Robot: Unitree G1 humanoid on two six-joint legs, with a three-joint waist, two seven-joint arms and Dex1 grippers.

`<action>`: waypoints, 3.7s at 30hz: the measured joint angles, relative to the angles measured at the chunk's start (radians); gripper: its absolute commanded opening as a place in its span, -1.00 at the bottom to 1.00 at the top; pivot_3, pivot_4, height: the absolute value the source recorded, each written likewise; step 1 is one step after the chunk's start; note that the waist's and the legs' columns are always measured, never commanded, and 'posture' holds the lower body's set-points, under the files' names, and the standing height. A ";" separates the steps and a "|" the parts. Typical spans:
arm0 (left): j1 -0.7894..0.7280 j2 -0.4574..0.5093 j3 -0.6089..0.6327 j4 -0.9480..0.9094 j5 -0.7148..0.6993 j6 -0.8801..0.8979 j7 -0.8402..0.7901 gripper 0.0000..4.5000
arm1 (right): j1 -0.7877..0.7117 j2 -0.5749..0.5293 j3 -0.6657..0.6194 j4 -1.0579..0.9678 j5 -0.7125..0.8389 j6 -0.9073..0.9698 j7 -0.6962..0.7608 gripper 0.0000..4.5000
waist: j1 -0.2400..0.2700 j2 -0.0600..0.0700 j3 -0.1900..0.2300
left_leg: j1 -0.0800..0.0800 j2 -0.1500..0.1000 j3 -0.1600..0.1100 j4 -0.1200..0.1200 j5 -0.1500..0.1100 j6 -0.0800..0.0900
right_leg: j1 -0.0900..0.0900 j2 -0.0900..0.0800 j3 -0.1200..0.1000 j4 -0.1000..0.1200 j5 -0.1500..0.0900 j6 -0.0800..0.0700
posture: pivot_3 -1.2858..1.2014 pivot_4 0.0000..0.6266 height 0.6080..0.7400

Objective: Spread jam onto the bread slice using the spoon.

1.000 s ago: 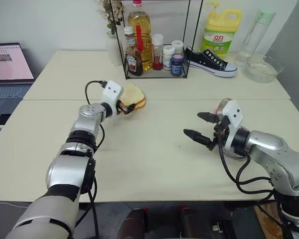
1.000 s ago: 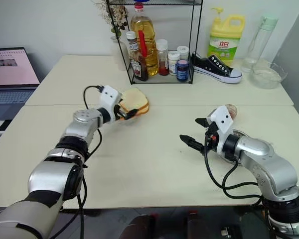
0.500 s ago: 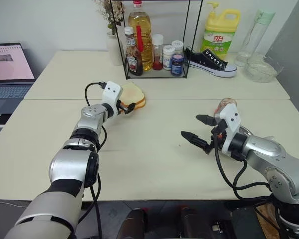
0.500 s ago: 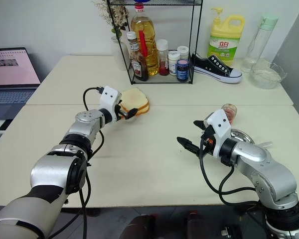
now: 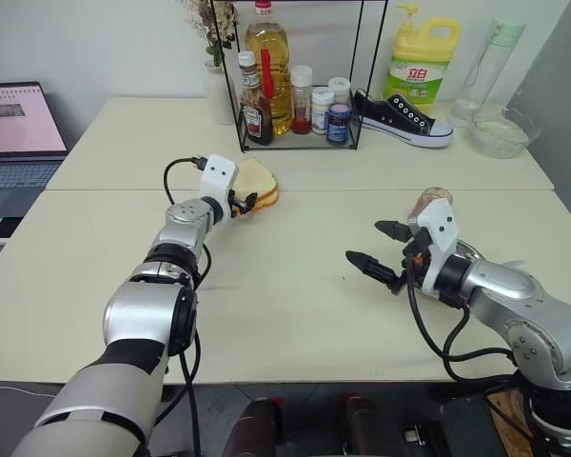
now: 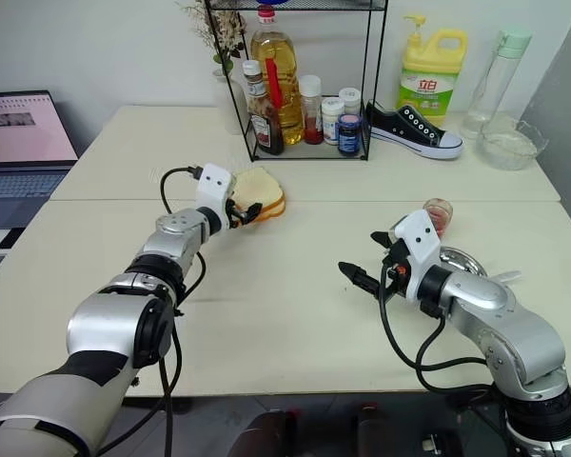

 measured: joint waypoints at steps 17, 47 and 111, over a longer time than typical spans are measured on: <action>0.000 0.001 0.028 0.002 0.010 0.013 -0.012 -0.99 | 0.000 0.008 -0.008 -0.002 0.008 0.009 -0.020 1.00 | -0.001 0.000 0.000 | 0.000 0.000 0.000 0.001 0.000 0.000 | 0.000 0.000 0.000 0.001 0.000 0.000 | 0.03 -0.52 1.00; -0.019 -0.028 0.298 0.003 -0.203 0.222 0.018 0.98 | 0.000 0.022 -0.018 -0.011 0.008 0.009 -0.057 1.00 | -0.001 0.000 0.000 | -0.006 -0.001 -0.002 0.005 0.000 0.000 | -0.004 0.000 -0.001 0.003 0.000 0.000 | 0.03 -0.52 1.00; 0.781 0.266 -0.009 -1.473 -0.657 1.309 -0.484 -0.73 | 0.083 -0.076 -0.036 -0.077 0.115 0.033 0.048 1.00 | 0.006 0.003 -0.002 | -0.004 0.002 -0.004 0.005 0.000 0.000 | 0.000 -0.001 0.002 0.001 0.000 -0.001 | 0.03 -0.52 1.00</action>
